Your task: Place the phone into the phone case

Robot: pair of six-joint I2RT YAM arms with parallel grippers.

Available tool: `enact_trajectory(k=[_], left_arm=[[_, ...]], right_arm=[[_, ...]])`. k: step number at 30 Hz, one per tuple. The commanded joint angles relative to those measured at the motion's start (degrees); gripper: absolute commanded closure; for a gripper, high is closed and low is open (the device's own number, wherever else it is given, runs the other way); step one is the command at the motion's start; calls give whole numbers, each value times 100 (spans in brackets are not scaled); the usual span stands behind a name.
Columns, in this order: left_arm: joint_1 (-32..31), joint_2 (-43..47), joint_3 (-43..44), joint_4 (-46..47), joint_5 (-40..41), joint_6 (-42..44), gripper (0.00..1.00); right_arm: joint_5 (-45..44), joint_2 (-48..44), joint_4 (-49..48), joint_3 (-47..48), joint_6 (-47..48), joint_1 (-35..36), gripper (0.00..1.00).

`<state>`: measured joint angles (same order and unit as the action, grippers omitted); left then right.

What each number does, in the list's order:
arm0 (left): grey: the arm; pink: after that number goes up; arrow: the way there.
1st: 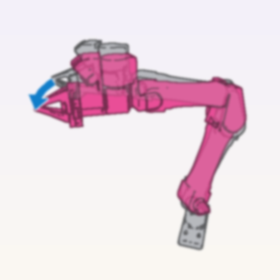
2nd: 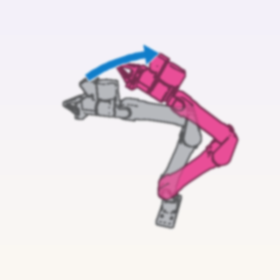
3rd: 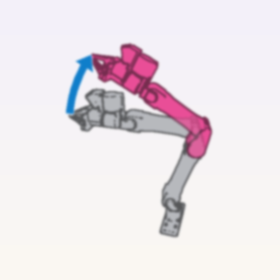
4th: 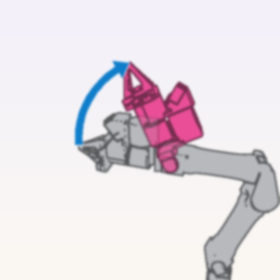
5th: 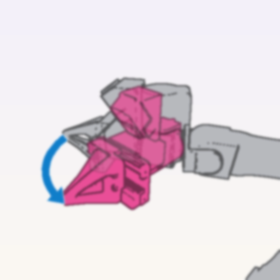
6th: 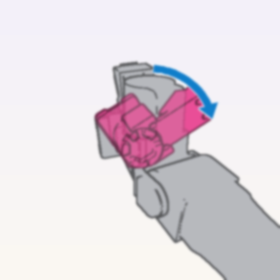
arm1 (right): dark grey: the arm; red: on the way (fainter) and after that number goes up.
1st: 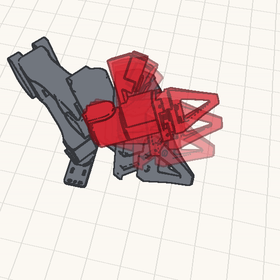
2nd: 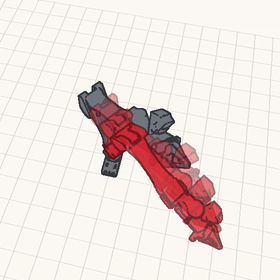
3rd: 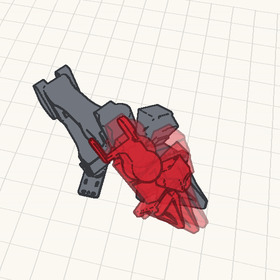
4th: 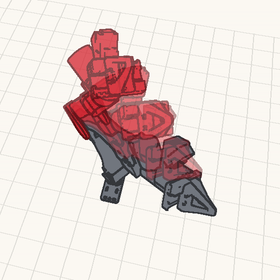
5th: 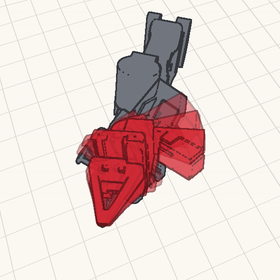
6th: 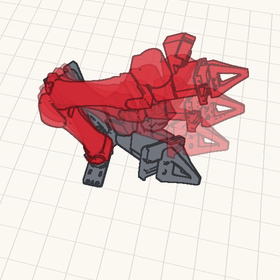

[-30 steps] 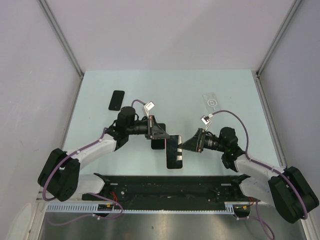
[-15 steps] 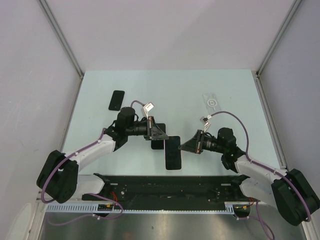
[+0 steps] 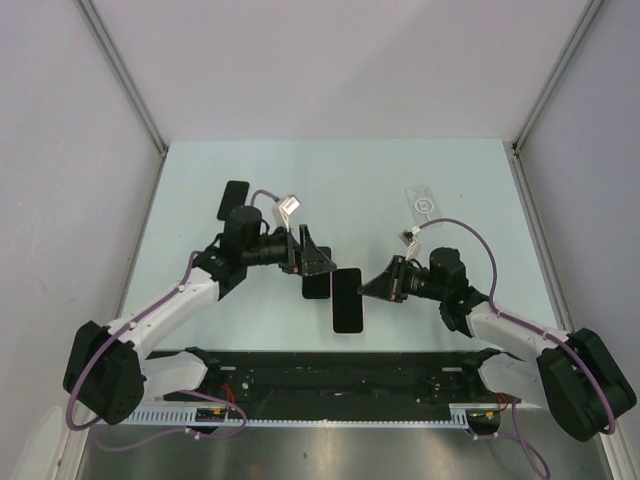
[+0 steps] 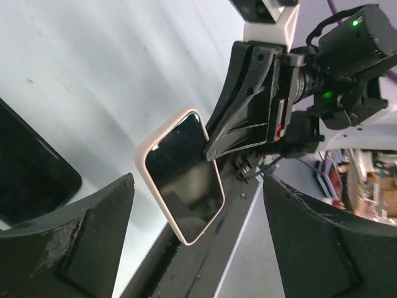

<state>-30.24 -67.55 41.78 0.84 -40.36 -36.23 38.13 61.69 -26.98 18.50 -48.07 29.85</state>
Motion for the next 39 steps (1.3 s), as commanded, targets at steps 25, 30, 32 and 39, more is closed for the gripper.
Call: enact_trajectory(k=[25,30,32,39], left_arm=[[194,1183,726,-2888,2384,1944,0],[308,1104,709,-2888,2226,1900,0],[326,1121,709,-2888,2164,1891,0],[326,1262,656,-2870,2251,1891,0]], right_arm=[[-174,4122,650,2535,1019,-919,96],[-464,4149,1080,2781,1221,-1007,99],[-464,4228,1151,2895,1248,-1060,100],[-499,4501,1046,3010,1107,-1244,100]])
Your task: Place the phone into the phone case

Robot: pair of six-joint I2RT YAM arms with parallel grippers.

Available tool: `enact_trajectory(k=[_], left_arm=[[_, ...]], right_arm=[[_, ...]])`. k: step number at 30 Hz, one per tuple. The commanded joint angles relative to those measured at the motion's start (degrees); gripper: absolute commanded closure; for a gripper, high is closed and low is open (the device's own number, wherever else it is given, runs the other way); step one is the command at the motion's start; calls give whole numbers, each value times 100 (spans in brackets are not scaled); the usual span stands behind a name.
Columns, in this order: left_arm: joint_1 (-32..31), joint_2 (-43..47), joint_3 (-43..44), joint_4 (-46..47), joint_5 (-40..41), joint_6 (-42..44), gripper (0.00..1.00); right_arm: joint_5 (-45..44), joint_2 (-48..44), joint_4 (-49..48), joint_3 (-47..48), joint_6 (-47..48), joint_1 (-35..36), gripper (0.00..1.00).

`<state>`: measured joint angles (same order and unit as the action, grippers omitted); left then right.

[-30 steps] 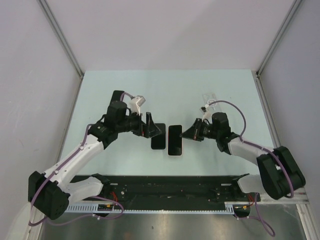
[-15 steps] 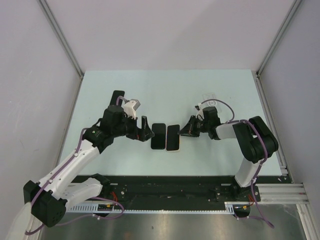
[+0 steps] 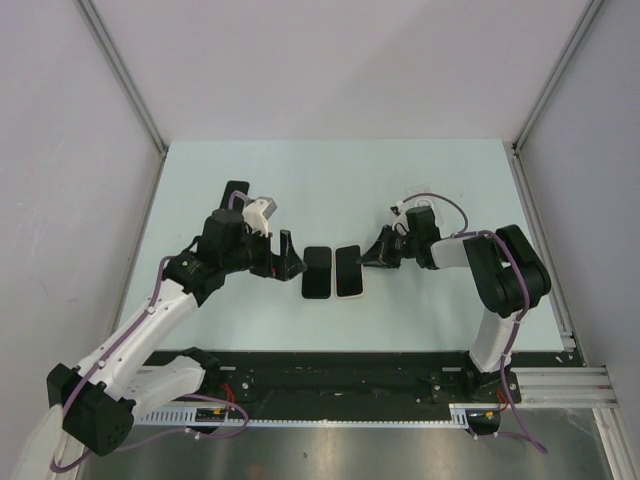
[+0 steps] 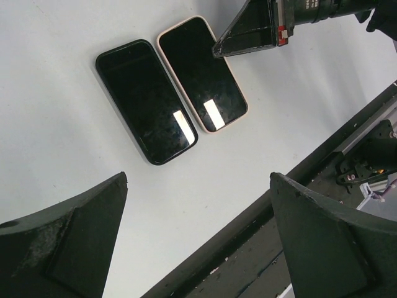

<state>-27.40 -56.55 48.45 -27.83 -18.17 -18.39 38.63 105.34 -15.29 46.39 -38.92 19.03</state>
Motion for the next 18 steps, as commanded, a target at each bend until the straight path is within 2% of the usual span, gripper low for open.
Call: enact_trajectory(k=[1,7,9,10,13,15,18], left_arm=[[42,154,-11,-3,42,108,0],[50,127,7,-20,51,108,0],[50,118,7,-11,51,108,0],[50,110,7,-20,51,117,0],[59,110,7,-20,42,117,0],[77,101,7,-11,42,117,0],[94,92,7,-12,60,108,0]], right_arm=[[-585,136,-132,221,174,-154,100],[-848,84,25,221,51,-154,98],[-962,-56,96,213,16,-162,87],[-1024,-127,209,212,16,-145,74],[-1305,-495,447,212,85,-101,61],[-1568,-698,605,221,103,-83,57],[-1815,-988,825,213,200,4,59]])
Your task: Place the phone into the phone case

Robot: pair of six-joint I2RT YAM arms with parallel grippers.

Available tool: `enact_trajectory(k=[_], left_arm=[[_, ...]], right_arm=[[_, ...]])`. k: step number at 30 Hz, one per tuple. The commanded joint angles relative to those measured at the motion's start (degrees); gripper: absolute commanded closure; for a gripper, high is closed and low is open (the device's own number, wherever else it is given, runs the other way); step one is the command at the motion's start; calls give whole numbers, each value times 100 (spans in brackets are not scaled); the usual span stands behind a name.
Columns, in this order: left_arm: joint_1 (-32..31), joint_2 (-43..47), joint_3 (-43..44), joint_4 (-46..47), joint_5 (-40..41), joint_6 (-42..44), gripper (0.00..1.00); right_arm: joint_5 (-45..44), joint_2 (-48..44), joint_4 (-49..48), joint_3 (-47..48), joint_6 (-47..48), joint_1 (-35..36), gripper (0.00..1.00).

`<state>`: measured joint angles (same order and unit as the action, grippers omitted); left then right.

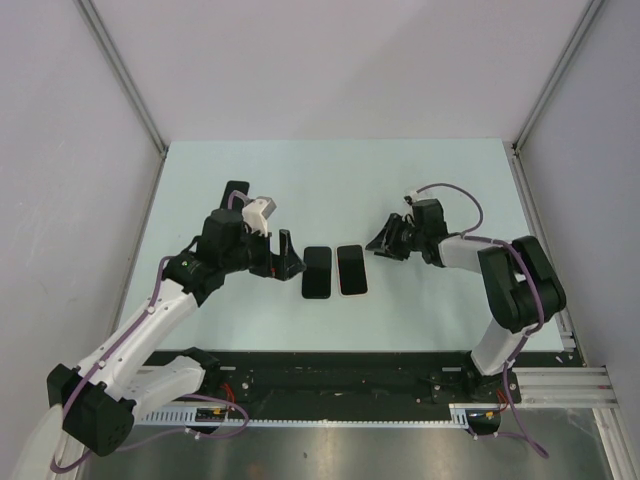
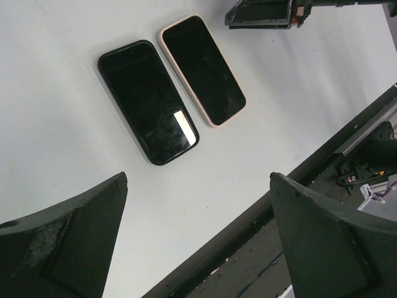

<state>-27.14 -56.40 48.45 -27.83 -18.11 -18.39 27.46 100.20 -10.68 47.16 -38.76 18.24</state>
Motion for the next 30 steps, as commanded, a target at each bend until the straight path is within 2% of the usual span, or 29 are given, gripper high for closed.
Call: enact_trajectory(k=[1,3,4,7,19,30], left_arm=[[77,77,-2,-11,53,99,0],[103,59,7,-11,71,99,0],[112,59,7,-3,79,90,0],[156,77,7,6,88,81,0],[191,112,-11,-11,202,90,0],[305,121,-19,-11,202,73,0]], right_arm=[[-725,-528,373,145,237,118,66],[-646,-520,312,145,273,197,77],[-611,-485,234,153,273,258,89],[-523,-283,119,294,282,338,100],[-663,816,-154,813,106,654,100],[-1270,1106,101,848,106,1164,100]])
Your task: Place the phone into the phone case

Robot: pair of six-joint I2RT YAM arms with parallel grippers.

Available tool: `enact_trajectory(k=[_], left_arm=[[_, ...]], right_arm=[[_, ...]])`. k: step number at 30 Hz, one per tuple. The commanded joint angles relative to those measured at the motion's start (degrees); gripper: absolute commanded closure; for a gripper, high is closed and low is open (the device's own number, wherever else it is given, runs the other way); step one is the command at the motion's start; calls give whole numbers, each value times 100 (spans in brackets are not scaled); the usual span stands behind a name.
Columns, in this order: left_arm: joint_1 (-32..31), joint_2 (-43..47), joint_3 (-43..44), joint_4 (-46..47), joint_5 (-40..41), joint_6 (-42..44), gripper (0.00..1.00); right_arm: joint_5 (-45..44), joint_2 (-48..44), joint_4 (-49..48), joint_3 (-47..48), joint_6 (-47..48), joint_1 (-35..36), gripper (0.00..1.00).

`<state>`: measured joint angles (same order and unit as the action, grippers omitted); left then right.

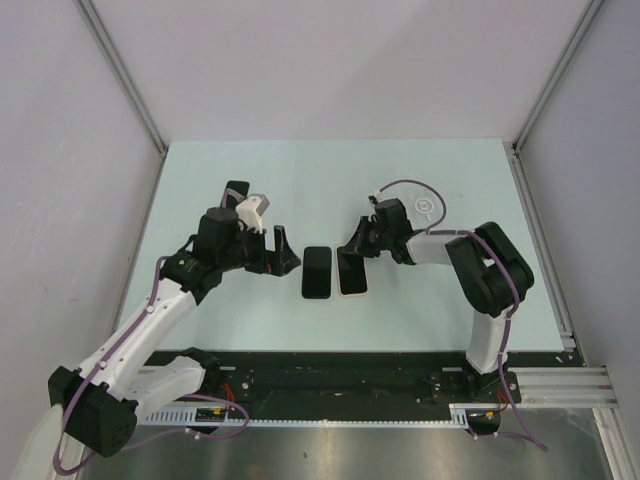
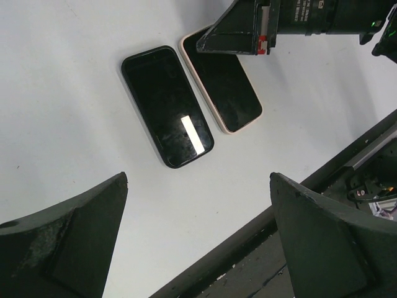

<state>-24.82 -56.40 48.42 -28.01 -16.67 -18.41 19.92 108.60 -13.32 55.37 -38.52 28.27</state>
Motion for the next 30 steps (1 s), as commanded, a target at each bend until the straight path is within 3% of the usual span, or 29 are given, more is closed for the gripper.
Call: enact_trajectory(k=[1,8,11,12,16,17,19,20,25,30], left_arm=[[91,103,-9,6,76,57,0],[284,6,-17,50,207,-74,0],[337,-2,-43,85,304,-66,0],[337,-2,-61,120,296,-74,0],[346,-178,288,173,724,-206,0],[355,-256,412,138,787,-215,0],[407,-520,859,68,1093,-198,0],[434,-625,1027,-28,1226,-145,0],[1012,-1793,2152,-372,2290,180,0],[1822,-3381,3215,-337,1869,435,0]], right_arm=[[-516,285,374,26,82,178,100],[-217,-397,294,96,90,187,100],[-120,-935,645,202,283,222,87],[-111,-1337,768,202,414,240,73],[-487,-2324,1682,202,801,459,42],[-576,-2543,2058,202,898,590,28],[-866,-3139,2429,193,1144,767,18],[-963,-3317,2735,176,1206,950,1],[-1368,-4380,3318,-44,1330,1303,0],[-1561,-5716,3889,-517,892,1567,0]])
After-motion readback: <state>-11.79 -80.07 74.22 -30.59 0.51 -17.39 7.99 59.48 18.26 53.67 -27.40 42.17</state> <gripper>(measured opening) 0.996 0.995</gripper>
